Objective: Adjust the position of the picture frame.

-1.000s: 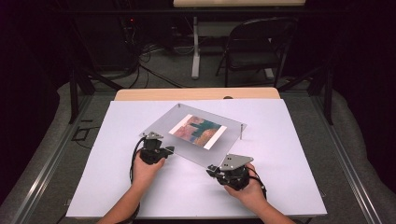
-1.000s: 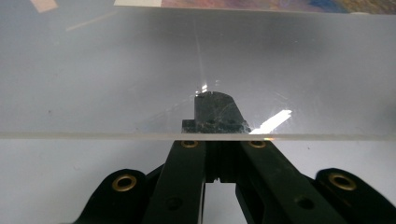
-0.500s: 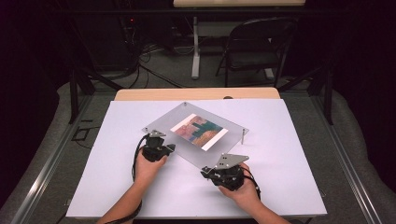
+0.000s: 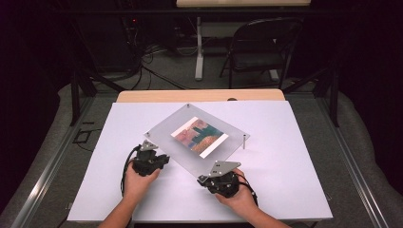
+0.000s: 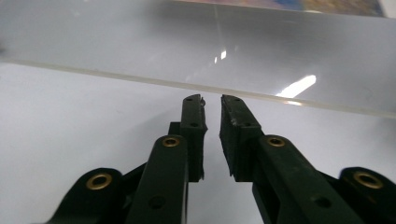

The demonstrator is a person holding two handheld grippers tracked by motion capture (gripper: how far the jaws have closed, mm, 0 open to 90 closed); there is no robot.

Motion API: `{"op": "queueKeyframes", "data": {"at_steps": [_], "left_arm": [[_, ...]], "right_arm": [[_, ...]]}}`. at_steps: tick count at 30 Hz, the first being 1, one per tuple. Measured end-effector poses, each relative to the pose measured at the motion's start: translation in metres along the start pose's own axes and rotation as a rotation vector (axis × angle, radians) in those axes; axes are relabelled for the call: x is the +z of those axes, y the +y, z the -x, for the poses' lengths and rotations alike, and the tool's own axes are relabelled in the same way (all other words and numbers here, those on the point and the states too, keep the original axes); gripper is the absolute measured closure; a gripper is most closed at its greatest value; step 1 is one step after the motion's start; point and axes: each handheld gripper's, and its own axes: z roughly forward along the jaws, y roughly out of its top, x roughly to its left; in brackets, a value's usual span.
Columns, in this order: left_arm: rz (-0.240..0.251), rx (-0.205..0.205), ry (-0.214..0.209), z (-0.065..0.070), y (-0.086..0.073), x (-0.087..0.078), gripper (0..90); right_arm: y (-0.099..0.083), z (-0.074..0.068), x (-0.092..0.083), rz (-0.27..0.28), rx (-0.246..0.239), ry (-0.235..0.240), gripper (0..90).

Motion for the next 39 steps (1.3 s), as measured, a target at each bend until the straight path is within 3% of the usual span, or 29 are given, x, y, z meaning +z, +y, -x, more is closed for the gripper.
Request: {"op": "queueKeyframes", "data": {"at_steps": [2, 5, 9, 17, 23, 27, 34, 39], "left_arm": [[0.005, 0.024, -0.007, 0.007, -0.005, -0.002, 74.4], [0.010, 0.043, -0.021, 0.015, -0.009, -0.005, 69.4], [0.019, 0.052, -0.045, 0.024, -0.013, -0.007, 62.5], [0.029, 0.031, -0.085, 0.037, -0.023, -0.011, 57.0], [0.040, 0.037, -0.127, 0.051, -0.028, -0.012, 56.2], [0.028, 0.062, -0.148, 0.060, -0.031, -0.011, 56.2], [0.028, 0.089, -0.196, 0.071, -0.033, -0.004, 55.9], [0.016, 0.114, -0.201, 0.076, -0.033, 0.001, 55.5]], "right_arm": [[-0.003, -0.001, 0.004, -0.027, -0.021, -0.007, 85.1], [-0.004, 0.000, 0.004, -0.030, -0.016, -0.003, 84.2], [-0.004, 0.000, 0.000, -0.035, -0.023, -0.009, 73.9], [-0.013, 0.009, -0.026, -0.012, 0.019, -0.016, 59.7], [-0.023, 0.017, -0.050, 0.002, 0.037, -0.051, 56.8], [-0.027, 0.026, -0.062, 0.005, 0.037, -0.107, 56.1], [-0.034, 0.056, -0.078, 0.046, 0.130, -0.198, 56.4], [-0.038, 0.075, -0.083, 0.057, 0.180, -0.264, 61.1]]}}
